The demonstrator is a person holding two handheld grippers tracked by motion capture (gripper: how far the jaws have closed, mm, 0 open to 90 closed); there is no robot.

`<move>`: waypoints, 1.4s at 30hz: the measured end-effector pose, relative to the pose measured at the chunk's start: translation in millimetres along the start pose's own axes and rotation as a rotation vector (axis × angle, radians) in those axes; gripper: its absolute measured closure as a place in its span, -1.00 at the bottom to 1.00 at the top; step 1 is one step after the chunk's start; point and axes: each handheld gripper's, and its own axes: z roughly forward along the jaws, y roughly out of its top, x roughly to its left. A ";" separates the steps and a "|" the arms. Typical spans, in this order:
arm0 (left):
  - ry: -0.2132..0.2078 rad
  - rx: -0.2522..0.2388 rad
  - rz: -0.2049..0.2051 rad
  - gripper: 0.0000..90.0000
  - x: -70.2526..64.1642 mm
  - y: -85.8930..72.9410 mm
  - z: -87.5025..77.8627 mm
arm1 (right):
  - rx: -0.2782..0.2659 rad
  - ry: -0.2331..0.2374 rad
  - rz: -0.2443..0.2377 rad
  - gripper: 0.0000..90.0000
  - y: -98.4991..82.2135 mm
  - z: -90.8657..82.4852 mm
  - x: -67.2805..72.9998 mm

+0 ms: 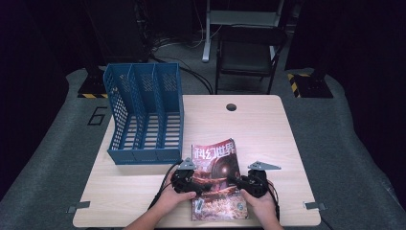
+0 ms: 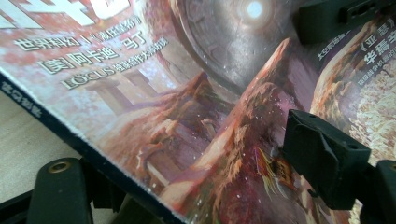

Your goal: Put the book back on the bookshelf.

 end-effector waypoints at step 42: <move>0.059 0.011 0.029 0.21 0.2 6.3 -13.8 | 0.243 0.107 0.183 0.74 -5.0 -14.0 -33.9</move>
